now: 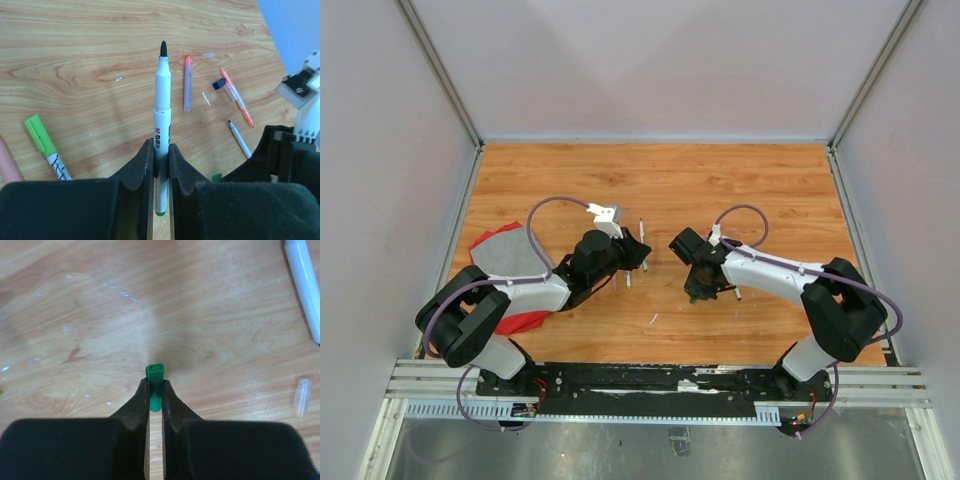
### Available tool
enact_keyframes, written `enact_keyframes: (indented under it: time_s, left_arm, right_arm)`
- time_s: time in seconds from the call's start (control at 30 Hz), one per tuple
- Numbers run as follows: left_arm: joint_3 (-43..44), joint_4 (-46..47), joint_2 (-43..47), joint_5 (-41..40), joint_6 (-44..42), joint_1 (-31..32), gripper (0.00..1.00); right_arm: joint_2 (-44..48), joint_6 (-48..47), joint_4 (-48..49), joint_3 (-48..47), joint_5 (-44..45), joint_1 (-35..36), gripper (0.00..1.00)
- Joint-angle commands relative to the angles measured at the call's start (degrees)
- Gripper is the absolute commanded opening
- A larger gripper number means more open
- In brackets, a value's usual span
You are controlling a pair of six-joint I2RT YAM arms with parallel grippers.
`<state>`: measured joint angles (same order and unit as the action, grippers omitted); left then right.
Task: Insert the pens into the pen caps
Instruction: Insert the pen cap onto the pen.
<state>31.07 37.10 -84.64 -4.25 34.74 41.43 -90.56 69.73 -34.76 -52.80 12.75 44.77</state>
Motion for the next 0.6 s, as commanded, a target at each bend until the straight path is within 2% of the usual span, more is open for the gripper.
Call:
enact_keyframes:
  time_s: [0.0, 0.23, 0.57]
  left_arm:
    - [1.51, 0.39, -0.09, -0.15, -1.95, -0.38, 0.01]
    - [1.46, 0.38, -0.03, 0.04, -1.95, -0.38, 0.0]
    - [1.19, 0.97, 0.0, 0.47, -1.78, -0.38, 0.0]
  right_arm:
    - [5.39, -9.54, 5.54, 1.88, 1.93, 0.42, 0.01]
    - [16.19, -20.89, 20.45, 9.36, -2.37, 0.45, 0.01]
    - [28.58, -35.43, 24.62, 11.59, 0.92, 0.4, 0.01]
